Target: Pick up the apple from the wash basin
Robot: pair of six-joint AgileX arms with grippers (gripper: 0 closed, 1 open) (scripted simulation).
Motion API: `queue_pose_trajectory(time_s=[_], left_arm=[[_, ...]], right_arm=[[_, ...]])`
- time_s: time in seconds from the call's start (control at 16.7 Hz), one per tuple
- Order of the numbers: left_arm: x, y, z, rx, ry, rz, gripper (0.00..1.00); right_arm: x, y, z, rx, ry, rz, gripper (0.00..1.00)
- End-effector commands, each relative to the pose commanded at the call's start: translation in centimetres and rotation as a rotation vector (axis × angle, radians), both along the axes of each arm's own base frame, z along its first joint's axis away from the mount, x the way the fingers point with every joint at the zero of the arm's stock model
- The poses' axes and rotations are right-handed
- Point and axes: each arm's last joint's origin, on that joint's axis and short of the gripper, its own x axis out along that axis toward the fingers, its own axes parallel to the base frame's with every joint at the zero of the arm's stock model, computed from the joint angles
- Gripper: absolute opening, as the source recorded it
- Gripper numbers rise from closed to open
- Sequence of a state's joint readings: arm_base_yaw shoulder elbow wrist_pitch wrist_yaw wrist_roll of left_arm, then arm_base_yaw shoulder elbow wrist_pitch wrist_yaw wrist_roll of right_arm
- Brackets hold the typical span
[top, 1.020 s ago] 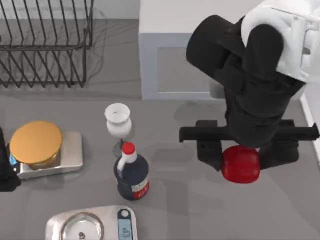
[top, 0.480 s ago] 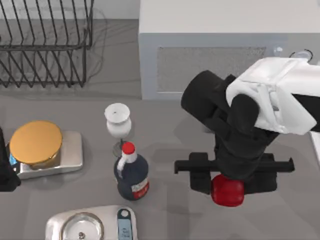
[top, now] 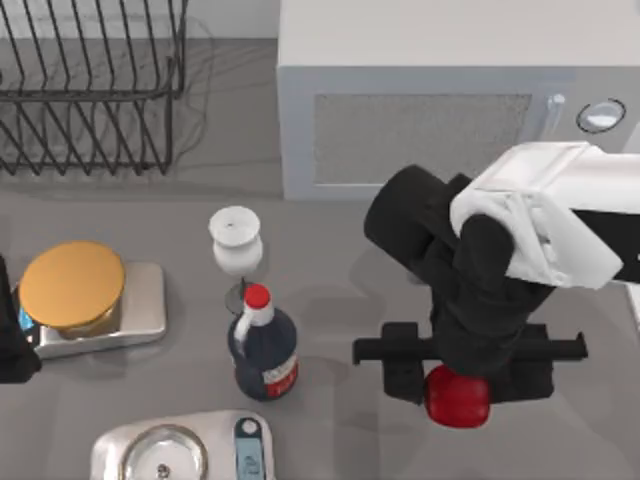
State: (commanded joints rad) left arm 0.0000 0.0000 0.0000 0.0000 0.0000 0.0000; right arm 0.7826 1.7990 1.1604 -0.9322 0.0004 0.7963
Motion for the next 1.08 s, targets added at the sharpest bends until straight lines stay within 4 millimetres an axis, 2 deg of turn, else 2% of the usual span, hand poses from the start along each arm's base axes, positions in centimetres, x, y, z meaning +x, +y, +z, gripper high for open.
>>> queue_pose_trajectory(time_s=[0.72,1.08], left_arm=[[0.00,0.00,0.00,0.000,0.000,0.000,1.00],[0.00,0.00,0.00,0.000,0.000,0.000,1.00]], right_arm=[[0.00,0.00,0.00,0.000,0.000,0.000,0.98],[0.00,0.00,0.00,0.000,0.000,0.000,1.00]])
